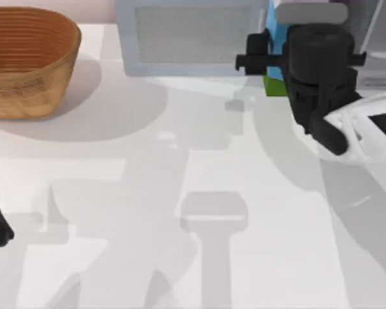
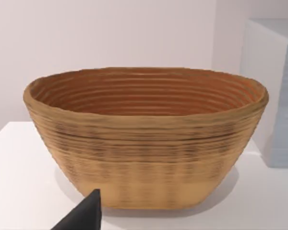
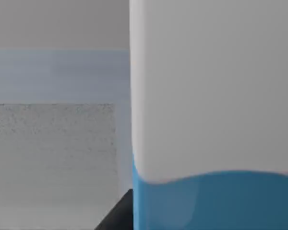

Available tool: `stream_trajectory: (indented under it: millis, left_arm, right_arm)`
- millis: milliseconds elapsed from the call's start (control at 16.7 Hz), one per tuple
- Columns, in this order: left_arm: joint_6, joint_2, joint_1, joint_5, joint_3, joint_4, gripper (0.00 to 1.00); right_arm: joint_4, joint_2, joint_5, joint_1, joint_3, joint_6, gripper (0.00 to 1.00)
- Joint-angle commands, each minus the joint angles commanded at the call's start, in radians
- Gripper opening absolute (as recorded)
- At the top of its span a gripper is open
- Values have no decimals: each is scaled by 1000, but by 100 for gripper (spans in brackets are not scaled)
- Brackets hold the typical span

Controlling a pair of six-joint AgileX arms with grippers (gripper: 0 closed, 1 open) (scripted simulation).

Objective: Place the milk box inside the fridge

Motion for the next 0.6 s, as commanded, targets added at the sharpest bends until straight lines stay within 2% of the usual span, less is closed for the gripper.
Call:
stream_trajectory:
  millis: [240,600]
  left_arm:
    - [0,0,0,0,0,0,100]
    - [0,0,0,0,0,0,100]
  right_arm:
    - [-175,-124,-2,-1,46,2,0]
    - [-197,-142,-3,-1,53,4,0]
